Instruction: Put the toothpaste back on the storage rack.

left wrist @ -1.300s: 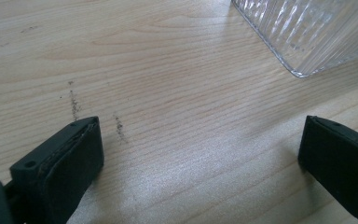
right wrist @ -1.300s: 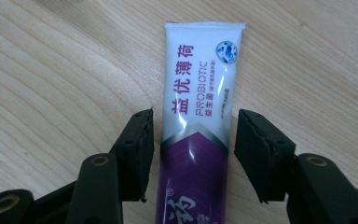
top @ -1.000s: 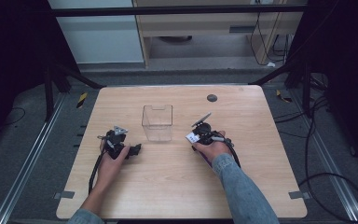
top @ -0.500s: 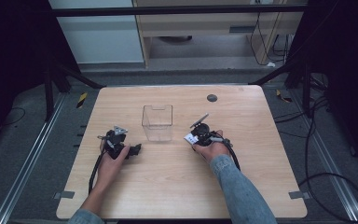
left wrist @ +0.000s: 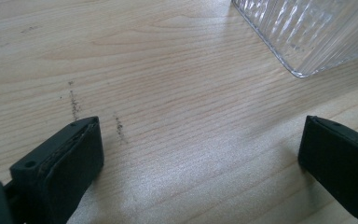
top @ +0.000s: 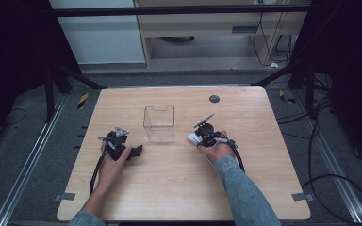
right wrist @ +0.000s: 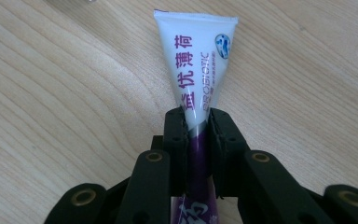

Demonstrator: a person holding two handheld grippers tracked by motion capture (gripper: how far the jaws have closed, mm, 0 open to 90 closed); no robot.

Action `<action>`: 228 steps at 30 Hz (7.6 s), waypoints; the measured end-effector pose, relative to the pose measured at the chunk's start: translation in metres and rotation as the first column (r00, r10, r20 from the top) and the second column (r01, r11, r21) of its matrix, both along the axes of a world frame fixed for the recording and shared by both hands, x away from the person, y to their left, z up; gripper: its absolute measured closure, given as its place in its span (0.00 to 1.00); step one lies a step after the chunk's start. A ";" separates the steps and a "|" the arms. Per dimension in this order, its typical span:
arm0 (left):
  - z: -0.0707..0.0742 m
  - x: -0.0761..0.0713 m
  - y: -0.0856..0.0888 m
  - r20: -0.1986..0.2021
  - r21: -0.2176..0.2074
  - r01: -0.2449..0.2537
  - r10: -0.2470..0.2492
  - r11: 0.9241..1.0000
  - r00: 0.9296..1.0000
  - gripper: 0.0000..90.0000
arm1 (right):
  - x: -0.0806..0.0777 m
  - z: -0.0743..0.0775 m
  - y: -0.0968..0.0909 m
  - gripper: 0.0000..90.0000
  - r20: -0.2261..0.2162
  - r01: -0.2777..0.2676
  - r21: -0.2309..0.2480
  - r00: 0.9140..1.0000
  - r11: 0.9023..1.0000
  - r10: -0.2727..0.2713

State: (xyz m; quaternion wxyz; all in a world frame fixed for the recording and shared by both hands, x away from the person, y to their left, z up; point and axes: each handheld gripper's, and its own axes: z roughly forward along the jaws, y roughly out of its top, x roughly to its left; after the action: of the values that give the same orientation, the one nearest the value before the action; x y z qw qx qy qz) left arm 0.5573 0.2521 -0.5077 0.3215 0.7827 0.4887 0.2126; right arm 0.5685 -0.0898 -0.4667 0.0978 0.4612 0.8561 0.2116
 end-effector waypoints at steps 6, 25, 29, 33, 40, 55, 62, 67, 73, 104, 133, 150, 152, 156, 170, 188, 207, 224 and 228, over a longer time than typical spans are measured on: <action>0.000 0.000 0.000 0.000 0.000 0.000 0.000 1.000 1.000 0.00 | -0.004 0.005 -0.006 0.88 0.015 0.016 0.045 1.000 0.999 -0.017; 0.000 0.000 0.000 0.001 -0.002 0.000 0.000 1.000 1.000 0.00 | -0.002 0.061 -0.025 0.88 0.229 0.050 0.192 0.969 0.980 -0.094; 0.000 0.000 0.000 0.000 -0.002 0.000 0.000 1.000 1.000 0.00 | 0.000 0.070 -0.020 0.88 0.277 0.046 0.233 0.954 0.971 -0.112; 0.000 0.000 0.000 0.000 -0.001 0.000 0.000 1.000 1.000 0.00 | 0.001 0.077 -0.014 0.88 0.310 0.036 0.252 0.944 0.967 -0.116; 0.000 0.000 0.000 0.000 -0.001 0.000 0.000 1.000 1.000 0.00 | 0.003 0.090 -0.003 0.88 0.351 0.019 0.295 0.928 0.955 -0.127; 0.000 0.000 0.000 0.001 -0.002 0.001 -0.001 1.000 1.000 0.00 | 0.019 0.122 0.027 0.88 0.460 -0.049 0.332 0.880 0.942 -0.116; 0.000 0.000 0.000 0.001 -0.004 -0.001 0.001 1.000 1.000 0.00 | 0.022 0.136 0.033 0.88 0.488 -0.060 0.342 0.864 0.938 -0.123; 0.000 0.001 0.000 0.002 -0.002 0.001 -0.001 1.000 1.000 0.00 | 0.027 0.145 0.038 0.88 0.500 -0.066 0.350 0.857 0.934 -0.127; 0.000 0.001 0.000 0.002 -0.003 0.001 -0.001 1.000 1.000 0.00 | 0.030 0.155 0.052 0.88 0.523 -0.084 0.367 0.842 0.927 -0.130; 0.000 0.001 0.000 0.002 -0.002 0.001 -0.001 1.000 1.000 0.00 | 0.059 0.144 0.126 0.88 0.625 -0.176 0.406 0.769 0.897 -0.132; 0.000 0.001 0.000 0.002 -0.002 0.000 0.000 1.000 1.000 0.00 | 0.053 0.110 0.135 0.88 0.615 -0.157 0.430 0.772 0.889 -0.161; 0.000 0.001 0.000 0.001 -0.003 -0.001 0.001 1.000 1.000 0.00 | 0.046 0.099 0.134 0.88 0.625 -0.153 0.407 0.766 0.900 -0.153; 0.000 0.001 0.000 0.001 -0.004 -0.001 0.001 1.000 1.000 0.00 | 0.047 0.098 0.133 0.88 0.627 -0.155 0.404 0.765 0.902 -0.149; 0.000 0.001 0.000 0.001 -0.003 -0.001 0.001 1.000 1.000 0.00 | 0.046 0.094 0.132 0.88 0.619 -0.149 0.403 0.771 0.903 -0.149; 0.000 0.001 0.000 -0.001 -0.002 0.001 -0.001 1.000 1.000 0.00 | 0.043 0.081 0.129 0.88 0.587 -0.131 0.406 0.796 0.905 -0.148; 0.000 0.001 0.000 0.000 -0.003 0.000 0.000 1.000 1.000 0.00 | 0.039 0.075 0.125 0.88 0.574 -0.139 0.390 0.809 0.910 -0.123; 0.000 0.001 0.000 0.000 -0.002 0.000 0.000 1.000 1.000 0.00 | 0.033 0.067 0.124 0.88 0.557 -0.138 0.391 0.822 0.910 -0.115; 0.000 0.001 0.000 0.000 -0.002 0.001 -0.001 1.000 1.000 0.00 | 0.031 0.063 0.129 0.88 0.545 -0.135 0.380 0.832 0.915 -0.104; 0.000 0.001 0.000 0.000 -0.003 0.000 0.000 1.000 1.000 0.00 | 0.031 0.061 0.130 0.88 0.541 -0.134 0.380 0.834 0.915 -0.102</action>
State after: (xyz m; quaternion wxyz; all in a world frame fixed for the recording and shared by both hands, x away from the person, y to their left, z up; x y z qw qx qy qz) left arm 0.5580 0.2520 -0.5078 0.3225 0.7823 0.4889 0.2119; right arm 0.5995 0.0399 -0.4054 0.2411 0.3835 0.7332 0.5072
